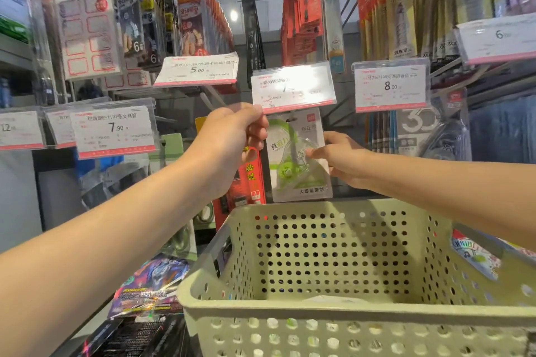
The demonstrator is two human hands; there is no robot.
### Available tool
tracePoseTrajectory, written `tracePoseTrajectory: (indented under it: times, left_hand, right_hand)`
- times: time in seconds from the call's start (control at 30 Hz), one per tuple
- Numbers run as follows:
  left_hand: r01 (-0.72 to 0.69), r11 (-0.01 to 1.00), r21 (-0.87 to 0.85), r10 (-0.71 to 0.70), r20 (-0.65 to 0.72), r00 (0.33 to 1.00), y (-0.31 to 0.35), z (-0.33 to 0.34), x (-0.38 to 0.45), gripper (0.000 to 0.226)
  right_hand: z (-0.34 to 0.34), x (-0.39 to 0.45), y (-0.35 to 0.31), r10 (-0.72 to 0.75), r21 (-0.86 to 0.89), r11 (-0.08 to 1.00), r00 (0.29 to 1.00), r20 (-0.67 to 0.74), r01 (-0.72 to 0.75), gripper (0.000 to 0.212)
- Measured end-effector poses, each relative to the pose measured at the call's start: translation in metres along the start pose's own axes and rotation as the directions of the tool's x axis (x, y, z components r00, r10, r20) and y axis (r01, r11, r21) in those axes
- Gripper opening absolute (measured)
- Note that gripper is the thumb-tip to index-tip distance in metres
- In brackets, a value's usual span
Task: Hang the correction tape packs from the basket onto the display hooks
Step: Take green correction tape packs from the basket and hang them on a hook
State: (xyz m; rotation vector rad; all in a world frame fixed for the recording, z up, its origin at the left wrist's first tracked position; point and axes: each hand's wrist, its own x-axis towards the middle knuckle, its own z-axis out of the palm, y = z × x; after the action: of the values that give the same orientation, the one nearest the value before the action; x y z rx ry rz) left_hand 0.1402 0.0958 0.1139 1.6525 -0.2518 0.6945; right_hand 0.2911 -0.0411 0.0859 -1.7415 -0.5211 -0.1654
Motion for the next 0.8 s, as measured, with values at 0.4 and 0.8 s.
tracePoseTrajectory:
  times: [0.4, 0.8]
  left_hand:
    - [-0.101, 0.994, -0.047, 0.099, -0.029, 0.995, -0.009, 0.005, 0.000, 0.024]
    - [-0.149, 0.731, 0.666, -0.214, 0.431, 0.877, -0.064, 0.005, -0.004, 0.015]
  right_hand:
    - [-0.013, -0.020, -0.007, -0.070, -0.363, 0.930, 0.997, -0.036, 0.053, 0.054]
    - [0.011, -0.078, 0.020, 0.117, -0.708, 0.625, 0.858, 0.501, 0.328, 0.015]
